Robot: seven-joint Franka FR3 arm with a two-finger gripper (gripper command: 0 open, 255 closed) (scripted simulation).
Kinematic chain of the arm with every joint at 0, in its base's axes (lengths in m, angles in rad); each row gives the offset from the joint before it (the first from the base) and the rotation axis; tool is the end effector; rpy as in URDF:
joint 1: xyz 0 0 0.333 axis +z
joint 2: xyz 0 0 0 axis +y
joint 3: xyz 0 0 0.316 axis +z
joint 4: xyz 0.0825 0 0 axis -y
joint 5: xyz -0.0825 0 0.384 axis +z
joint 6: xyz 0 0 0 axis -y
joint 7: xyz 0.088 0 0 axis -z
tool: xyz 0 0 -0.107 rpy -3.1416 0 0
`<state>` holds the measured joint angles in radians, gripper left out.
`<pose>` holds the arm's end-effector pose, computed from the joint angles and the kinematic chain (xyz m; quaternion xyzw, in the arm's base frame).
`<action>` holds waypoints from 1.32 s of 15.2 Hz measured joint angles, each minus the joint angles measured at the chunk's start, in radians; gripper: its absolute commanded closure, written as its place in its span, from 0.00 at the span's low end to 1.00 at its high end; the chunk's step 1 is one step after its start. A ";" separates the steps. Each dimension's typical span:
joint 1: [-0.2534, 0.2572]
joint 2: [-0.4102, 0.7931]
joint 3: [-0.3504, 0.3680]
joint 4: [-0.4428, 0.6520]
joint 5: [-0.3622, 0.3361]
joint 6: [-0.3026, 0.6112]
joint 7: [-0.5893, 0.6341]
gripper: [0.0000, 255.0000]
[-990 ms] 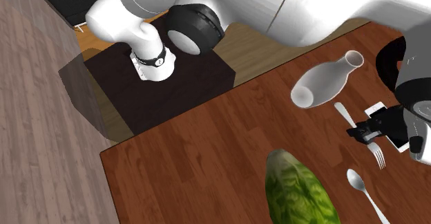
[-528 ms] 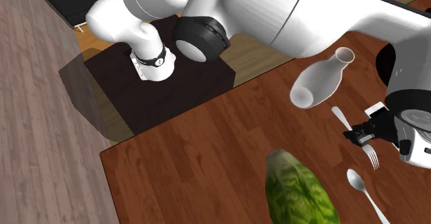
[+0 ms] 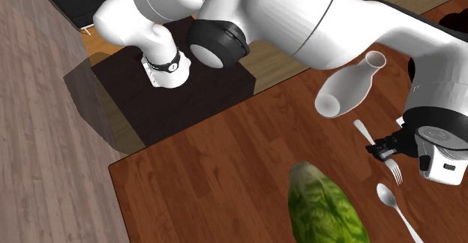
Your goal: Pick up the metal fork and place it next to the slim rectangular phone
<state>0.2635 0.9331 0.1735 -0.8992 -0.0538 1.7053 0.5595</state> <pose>0.7191 0.2728 0.3231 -0.9936 0.0863 0.0723 0.0120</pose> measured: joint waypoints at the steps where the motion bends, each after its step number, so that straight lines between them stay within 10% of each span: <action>1: 0.000 -0.001 0.000 -0.003 0.000 0.002 0.000 1.00; 4: 0.000 -0.002 0.000 -0.005 0.000 0.003 0.000 1.00; 5: 0.000 -0.002 0.000 -0.005 0.000 0.004 0.000 0.00; 12: -0.002 -0.014 0.001 -0.011 0.001 -0.004 0.000 0.00; 16: 0.016 0.076 -0.004 0.246 -0.003 -0.166 -0.007 0.00; 20: 0.020 0.086 -0.005 0.280 -0.003 -0.192 -0.005 0.00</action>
<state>0.2836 1.0192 0.1688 -0.6187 -0.0572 1.5133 0.5545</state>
